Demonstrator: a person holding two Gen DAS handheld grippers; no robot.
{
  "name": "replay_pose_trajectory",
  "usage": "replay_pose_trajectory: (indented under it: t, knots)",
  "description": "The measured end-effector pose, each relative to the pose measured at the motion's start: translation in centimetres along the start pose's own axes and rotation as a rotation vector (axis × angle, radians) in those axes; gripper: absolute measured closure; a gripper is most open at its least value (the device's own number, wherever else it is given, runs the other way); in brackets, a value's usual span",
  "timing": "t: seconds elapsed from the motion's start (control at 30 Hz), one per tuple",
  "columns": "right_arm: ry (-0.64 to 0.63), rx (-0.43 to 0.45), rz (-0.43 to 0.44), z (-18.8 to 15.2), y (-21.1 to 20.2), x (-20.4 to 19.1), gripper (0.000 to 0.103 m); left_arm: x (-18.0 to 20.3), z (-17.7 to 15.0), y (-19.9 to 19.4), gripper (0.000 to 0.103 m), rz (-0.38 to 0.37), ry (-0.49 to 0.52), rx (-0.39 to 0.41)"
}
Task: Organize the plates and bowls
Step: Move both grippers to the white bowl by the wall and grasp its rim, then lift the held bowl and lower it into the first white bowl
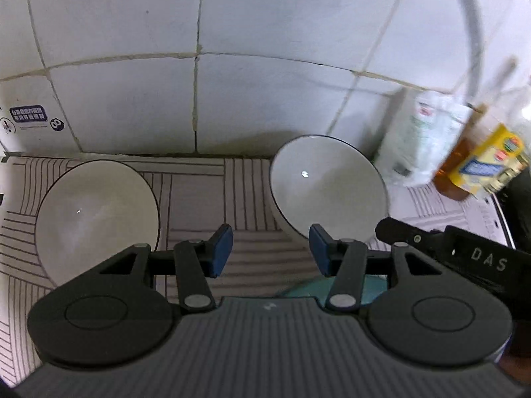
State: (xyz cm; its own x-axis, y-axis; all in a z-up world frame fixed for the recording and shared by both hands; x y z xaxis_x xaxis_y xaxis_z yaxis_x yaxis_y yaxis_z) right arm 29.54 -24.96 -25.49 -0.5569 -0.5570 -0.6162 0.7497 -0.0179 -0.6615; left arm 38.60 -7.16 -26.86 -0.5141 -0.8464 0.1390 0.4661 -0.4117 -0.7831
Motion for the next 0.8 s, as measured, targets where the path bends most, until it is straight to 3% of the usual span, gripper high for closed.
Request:
replay_pose_trajectory:
  t: [0.07,0.2,0.4,0.5,0.53,0.67,0.8]
  knots:
    - [0.017,-0.002,-0.014,0.2,1.0,0.1,0.059,0.0,0.5,1.1,0.052,0.003,-0.011,-0.001]
    - [0.073,-0.02,-0.066,0.9,3.0,0.5,0.081,-0.2,1.3,3.5,0.052,0.023,-0.026,-0.035]
    - [0.151,-0.02,-0.091,1.6,4.2,1.1,0.087,-1.2,1.7,5.7,0.057,0.027,-0.053,-0.069]
    - [0.209,-0.026,-0.074,1.9,4.2,1.5,0.088,-1.3,1.7,6.0,0.086,-0.055,-0.083,-0.099]
    - [0.211,-0.029,-0.075,1.9,4.1,1.5,0.088,-1.2,1.6,6.0,0.091,-0.079,-0.094,-0.108]
    - [0.213,-0.054,-0.095,1.7,3.6,1.2,0.087,-1.3,1.2,5.5,0.092,-0.103,-0.128,-0.123]
    - [0.244,-0.062,-0.046,1.3,2.2,1.5,0.085,-1.8,0.9,4.1,0.091,-0.14,-0.168,-0.116]
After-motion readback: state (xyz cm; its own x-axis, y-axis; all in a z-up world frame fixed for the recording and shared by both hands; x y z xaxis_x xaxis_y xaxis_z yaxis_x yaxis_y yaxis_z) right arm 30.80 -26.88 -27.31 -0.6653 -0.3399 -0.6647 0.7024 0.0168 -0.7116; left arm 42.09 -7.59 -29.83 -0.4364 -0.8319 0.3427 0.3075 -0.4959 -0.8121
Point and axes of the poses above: each gripper's, at about its wrist camera, not at the fingertips, and y roughly the way its jaws point, x to its right, z to its top, the point moved 4 cm from there along y, roughly the way its jaws point, and after that the axes turned 7 degrees about y, right-handed, at the moved point
